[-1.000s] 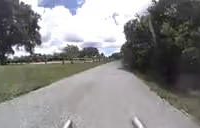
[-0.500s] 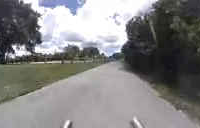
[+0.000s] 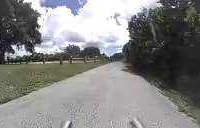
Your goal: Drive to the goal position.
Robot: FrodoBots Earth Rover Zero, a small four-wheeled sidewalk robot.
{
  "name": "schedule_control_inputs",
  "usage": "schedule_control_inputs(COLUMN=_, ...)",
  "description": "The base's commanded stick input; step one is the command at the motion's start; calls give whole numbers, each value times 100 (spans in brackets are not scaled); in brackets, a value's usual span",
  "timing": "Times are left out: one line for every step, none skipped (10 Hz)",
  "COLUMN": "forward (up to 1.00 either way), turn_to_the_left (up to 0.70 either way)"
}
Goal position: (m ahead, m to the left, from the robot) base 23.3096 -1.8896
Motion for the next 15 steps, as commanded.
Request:
schedule_control_inputs(forward=70, turn_to_the_left=1)
schedule_control_inputs(forward=70, turn_to_the_left=1)
schedule_control_inputs(forward=70, turn_to_the_left=1)
schedule_control_inputs(forward=70, turn_to_the_left=1)
schedule_control_inputs(forward=70, turn_to_the_left=1)
schedule_control_inputs(forward=70, turn_to_the_left=1)
schedule_control_inputs(forward=70, turn_to_the_left=1)
schedule_control_inputs(forward=70, turn_to_the_left=1)
schedule_control_inputs(forward=70, turn_to_the_left=1)
schedule_control_inputs(forward=70, turn_to_the_left=1)
schedule_control_inputs(forward=70, turn_to_the_left=1)
schedule_control_inputs(forward=70, turn_to_the_left=1)
schedule_control_inputs(forward=70, turn_to_the_left=1)
schedule_control_inputs(forward=70, turn_to_the_left=1)
schedule_control_inputs(forward=70, turn_to_the_left=1)
